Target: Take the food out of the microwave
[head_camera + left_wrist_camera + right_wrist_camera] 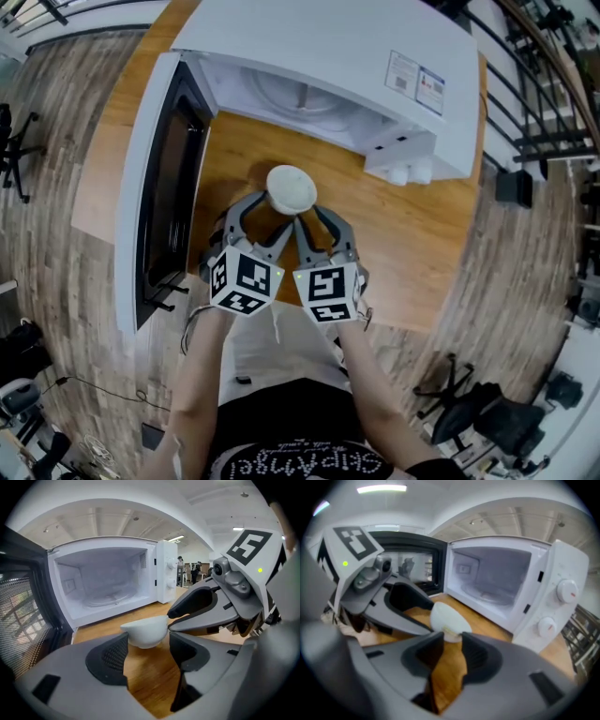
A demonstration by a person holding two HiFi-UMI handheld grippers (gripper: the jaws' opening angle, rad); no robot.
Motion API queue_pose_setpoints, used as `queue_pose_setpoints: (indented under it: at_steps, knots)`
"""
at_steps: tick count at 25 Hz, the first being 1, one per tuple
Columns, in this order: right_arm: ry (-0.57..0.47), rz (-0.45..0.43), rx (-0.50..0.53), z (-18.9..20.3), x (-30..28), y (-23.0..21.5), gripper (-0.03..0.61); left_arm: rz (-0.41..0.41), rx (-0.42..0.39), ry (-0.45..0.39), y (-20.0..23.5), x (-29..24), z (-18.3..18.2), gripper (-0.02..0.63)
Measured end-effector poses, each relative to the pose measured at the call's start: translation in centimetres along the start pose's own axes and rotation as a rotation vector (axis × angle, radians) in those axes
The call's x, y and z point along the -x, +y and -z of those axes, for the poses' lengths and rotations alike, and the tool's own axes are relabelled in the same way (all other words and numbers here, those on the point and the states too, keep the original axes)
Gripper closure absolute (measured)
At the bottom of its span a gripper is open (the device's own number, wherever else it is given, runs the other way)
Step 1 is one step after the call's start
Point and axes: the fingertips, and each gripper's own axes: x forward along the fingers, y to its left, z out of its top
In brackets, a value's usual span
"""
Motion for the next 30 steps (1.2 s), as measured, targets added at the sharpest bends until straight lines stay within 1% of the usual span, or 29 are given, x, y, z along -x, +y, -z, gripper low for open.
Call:
queue_pose_setpoints:
  at_steps: [2,7,13,16,24,27,30]
  knots:
    - [0.007,-0.006,0.009,0.8,0.5,0.4,0.448,-0.013,0.010,-0.007,-0.9,0.4,0.4,0.318]
    - [0.017,-0.036,0.045,2.2,1.1,1.8,0.448,-0.019,0.086,-0.017,-2.1,1.5,2.0,0.318]
    - [-0.004,-0.070,0.017,2.6,1.3,2.6,0.448,-0.012,0.130,0.012,-2.6,1.8,3.6,0.318]
    - [-0.016,-0.082,-0.012,2.8,1.4,2.5,0.448,-0.013,0.135,0.012,-2.7,1.8,4.0,0.319]
    - [-0.046,-0.099,-0.013,2.4,1.9,2.1,0.451,-0.062,0.134,-0.002,-1.9,2.4,3.8,0.365]
    - [-0.075,-0.096,-0.017,1.8,2.5,1.7,0.480,-0.091,0.136,-0.017,-1.7,3.0,3.5,0.373]
    - [-0.103,-0.094,-0.036,1.2,3.0,1.2,0.506,-0.137,0.128,-0.041,-1.4,3.9,2.9,0.397]
